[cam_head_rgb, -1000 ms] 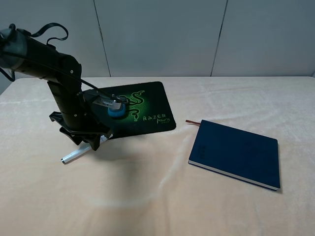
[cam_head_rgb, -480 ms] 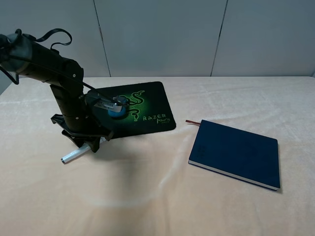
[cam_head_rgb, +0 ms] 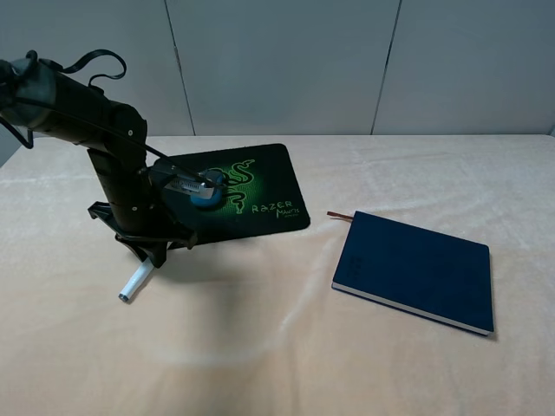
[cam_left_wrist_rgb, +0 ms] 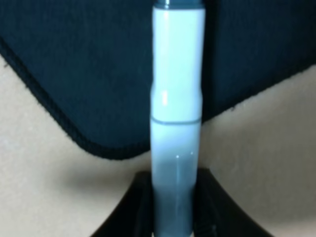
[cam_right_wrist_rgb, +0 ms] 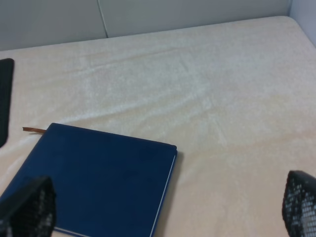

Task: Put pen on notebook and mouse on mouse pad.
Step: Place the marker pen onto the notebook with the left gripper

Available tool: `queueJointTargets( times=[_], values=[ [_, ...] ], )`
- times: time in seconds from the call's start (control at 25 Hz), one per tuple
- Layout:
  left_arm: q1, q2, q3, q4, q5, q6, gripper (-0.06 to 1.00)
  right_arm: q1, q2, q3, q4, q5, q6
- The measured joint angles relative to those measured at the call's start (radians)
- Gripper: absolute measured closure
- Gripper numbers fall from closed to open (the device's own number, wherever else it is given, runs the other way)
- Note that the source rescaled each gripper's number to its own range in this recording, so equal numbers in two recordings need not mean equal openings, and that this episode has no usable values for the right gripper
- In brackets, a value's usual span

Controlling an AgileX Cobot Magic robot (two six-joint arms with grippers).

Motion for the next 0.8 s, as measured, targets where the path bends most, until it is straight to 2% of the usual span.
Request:
queueJointTargets(
  times=[0.2, 0.64, 0.8],
  values=[
    [0.000, -0.041, -0.009, 0.000, 0.019, 0.000, 0.94, 0.000, 0.000, 0.000, 0.000, 0.000, 0.000],
    [0.000, -0.167, -0.053, -0.009, 0.152, 0.000, 0.94, 0.000, 0.000, 0.000, 0.000, 0.000, 0.000],
    [0.000, -0.195, -0.104, -0.052, 0.232, 0.016, 0.94, 0.000, 0.000, 0.000, 0.000, 0.000, 0.000]
  ],
)
